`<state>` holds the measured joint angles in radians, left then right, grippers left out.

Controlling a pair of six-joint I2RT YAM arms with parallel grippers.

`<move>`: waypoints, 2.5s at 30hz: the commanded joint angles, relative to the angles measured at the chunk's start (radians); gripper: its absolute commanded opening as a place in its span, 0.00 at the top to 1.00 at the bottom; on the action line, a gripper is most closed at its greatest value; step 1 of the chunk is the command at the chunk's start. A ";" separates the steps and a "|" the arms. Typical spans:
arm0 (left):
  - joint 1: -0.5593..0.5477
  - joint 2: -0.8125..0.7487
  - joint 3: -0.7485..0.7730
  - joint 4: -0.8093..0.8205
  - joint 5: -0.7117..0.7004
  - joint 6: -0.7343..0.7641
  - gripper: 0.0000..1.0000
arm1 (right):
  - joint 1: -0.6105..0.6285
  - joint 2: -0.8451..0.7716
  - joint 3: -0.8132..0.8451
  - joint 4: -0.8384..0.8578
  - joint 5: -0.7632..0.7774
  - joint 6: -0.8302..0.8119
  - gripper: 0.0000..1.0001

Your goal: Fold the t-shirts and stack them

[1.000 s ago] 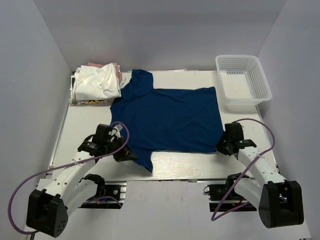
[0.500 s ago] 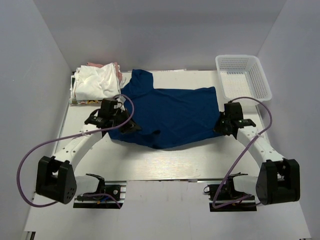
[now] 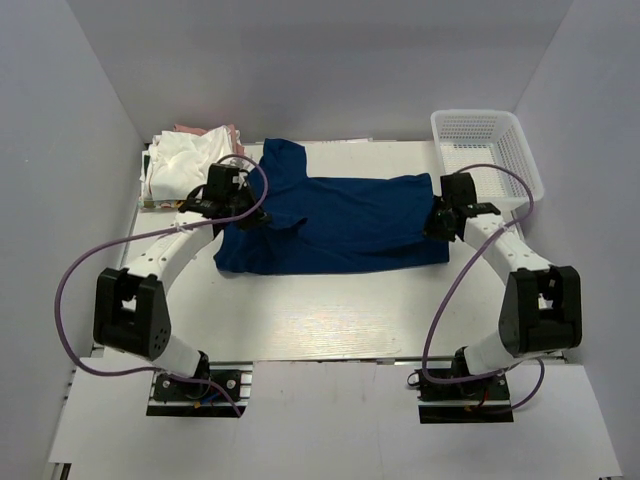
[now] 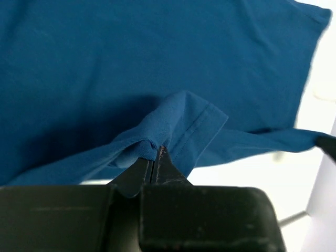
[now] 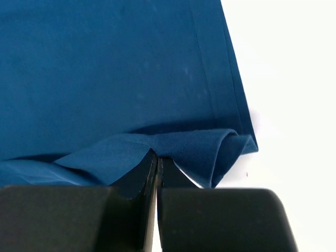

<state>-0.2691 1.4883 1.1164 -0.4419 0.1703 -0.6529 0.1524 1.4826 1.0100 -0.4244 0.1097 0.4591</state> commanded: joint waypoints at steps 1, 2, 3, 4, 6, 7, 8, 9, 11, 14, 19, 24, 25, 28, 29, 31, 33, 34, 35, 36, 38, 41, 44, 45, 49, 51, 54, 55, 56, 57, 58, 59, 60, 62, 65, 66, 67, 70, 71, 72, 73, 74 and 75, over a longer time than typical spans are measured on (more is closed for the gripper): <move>0.027 0.027 0.051 0.034 -0.077 0.056 1.00 | -0.004 0.043 0.085 -0.004 0.062 -0.025 1.00; 0.027 0.052 0.063 0.043 -0.077 0.056 1.00 | -0.005 0.068 0.113 -0.019 0.067 -0.027 1.00; 0.039 0.064 0.074 0.064 -0.103 0.065 1.00 | -0.004 0.080 0.122 -0.025 0.068 -0.027 1.00; 0.039 0.079 0.074 0.065 -0.103 0.065 1.00 | -0.004 0.112 0.131 -0.031 0.079 -0.025 1.00; 0.048 0.110 0.101 0.106 -0.112 0.081 1.00 | -0.004 0.133 0.162 -0.033 0.093 -0.028 1.00; 0.059 0.151 0.126 0.106 -0.112 0.091 1.00 | -0.004 0.155 0.183 -0.036 0.094 -0.030 1.00; 0.071 0.177 0.143 0.117 -0.112 0.101 1.00 | -0.005 0.178 0.194 -0.042 0.099 -0.033 1.00; 0.071 0.205 0.163 0.117 -0.112 0.101 1.00 | -0.001 0.191 0.217 -0.048 0.104 -0.031 0.95; 0.094 0.300 0.244 0.092 -0.103 0.110 0.57 | -0.004 0.231 0.254 -0.069 0.070 -0.034 0.83; 0.105 0.387 0.365 0.030 -0.017 0.153 0.15 | 0.006 0.255 0.300 -0.079 0.038 -0.063 0.53; 0.116 0.422 0.410 -0.018 0.069 0.171 0.00 | 0.030 0.211 0.262 -0.044 -0.099 -0.082 0.10; 0.096 0.311 0.271 0.089 0.159 0.185 0.00 | 0.062 0.156 0.182 -0.001 -0.166 -0.092 0.10; 0.096 0.294 0.214 0.106 0.159 0.185 0.00 | 0.067 0.147 0.173 0.016 -0.179 -0.094 0.10; 0.085 0.270 0.101 0.179 0.224 0.185 0.00 | 0.073 0.174 0.127 0.029 -0.180 -0.089 0.10; 0.085 0.270 0.074 0.193 0.224 0.174 0.00 | 0.073 0.177 0.122 0.042 -0.180 -0.089 0.10; 0.094 0.270 0.007 0.216 0.190 0.165 0.00 | 0.076 0.214 0.116 0.053 -0.182 -0.086 0.10; 0.103 0.280 -0.041 0.206 0.179 0.165 0.00 | 0.076 0.241 0.108 0.079 -0.182 -0.083 0.10; 0.103 0.293 -0.061 0.206 0.170 0.153 0.00 | 0.078 0.249 0.107 0.070 -0.186 -0.082 0.10; 0.103 0.293 -0.082 0.197 0.170 0.153 0.00 | 0.079 0.264 0.102 0.072 -0.185 -0.082 0.10; 0.103 0.293 -0.128 0.197 0.158 0.141 0.00 | 0.081 0.266 0.072 0.082 -0.180 -0.080 0.10; 0.103 0.280 -0.162 0.163 0.083 0.096 0.00 | 0.079 0.246 0.035 0.101 -0.148 -0.079 0.10; 0.091 0.233 -0.266 0.078 -0.023 0.056 0.00 | 0.081 0.204 -0.094 0.110 -0.131 -0.050 0.10; 0.100 0.158 -0.407 0.025 -0.049 0.010 0.00 | 0.082 0.107 -0.240 0.119 -0.154 -0.024 0.10; 0.091 0.132 -0.441 0.005 -0.049 -0.004 0.00 | 0.084 0.085 -0.266 0.116 -0.162 -0.019 0.10; 0.082 -0.121 -0.631 -0.130 -0.002 -0.077 0.00 | 0.096 -0.112 -0.453 0.049 -0.163 0.006 0.10; 0.073 -0.337 -0.700 -0.149 0.079 -0.129 0.00 | 0.110 -0.244 -0.503 0.007 -0.179 0.018 0.10; 0.073 -0.573 -0.684 -0.227 0.135 -0.180 0.00 | 0.124 -0.394 -0.522 -0.039 -0.212 0.018 0.10; 0.073 -0.612 -0.625 -0.254 0.117 -0.180 0.00 | 0.134 -0.418 -0.513 -0.050 -0.217 0.018 0.10; 0.073 -0.638 -0.591 -0.303 0.094 -0.180 0.00 | 0.134 -0.462 -0.475 -0.050 -0.217 0.007 0.10; 0.073 -0.654 -0.555 -0.319 0.027 -0.160 0.00 | 0.137 -0.479 -0.459 -0.042 -0.219 0.003 0.10; 0.073 -0.654 -0.490 -0.319 -0.016 -0.124 0.00 | 0.138 -0.505 -0.446 0.004 -0.213 -0.022 0.10; 0.073 -0.645 -0.457 -0.328 -0.061 -0.113 0.00 | 0.136 -0.505 -0.404 0.019 -0.202 -0.025 0.10; 0.073 -0.623 -0.425 -0.314 -0.139 -0.113 0.00 | 0.136 -0.504 -0.390 0.036 -0.193 -0.023 0.10; 0.073 -0.532 -0.344 -0.269 -0.192 -0.090 0.00 | 0.131 -0.472 -0.337 0.101 -0.136 -0.031 0.10; 0.073 -0.407 -0.268 -0.100 -0.203 -0.019 0.00 | 0.131 -0.417 -0.275 0.234 -0.114 -0.028 0.10; 0.083 -0.298 -0.235 -0.065 -0.203 -0.004 0.00 | 0.130 -0.388 -0.248 0.249 -0.114 -0.027 0.10; 0.084 -0.239 -0.158 -0.051 -0.221 0.022 0.00 | 0.130 -0.369 -0.237 0.271 -0.114 -0.023 0.10; 0.093 -0.003 0.024 -0.073 -0.337 0.071 0.00 | 0.131 -0.285 -0.173 0.260 -0.073 -0.037 0.10; 0.093 0.054 0.072 -0.087 -0.401 0.072 0.00 | 0.131 -0.221 -0.160 0.256 -0.059 -0.040 0.10; 0.093 0.106 0.159 -0.096 -0.432 0.081 0.00 | 0.128 -0.202 -0.128 0.251 -0.054 -0.046 0.10; 0.093 0.154 0.196 -0.096 -0.460 0.081 0.00 | 0.127 -0.180 -0.116 0.246 -0.050 -0.046 0.10; 0.093 0.243 0.235 -0.096 -0.503 0.081 0.02 | 0.127 -0.118 -0.093 0.245 -0.026 -0.043 0.10; 0.093 0.286 0.311 -0.096 -0.503 0.096 0.03 | 0.130 -0.098 -0.064 0.236 -0.019 -0.049 0.10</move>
<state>-0.1833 1.6997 1.3052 -0.5381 -0.2020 -0.6052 0.2829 1.3239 0.8745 -0.2035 0.0338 0.4328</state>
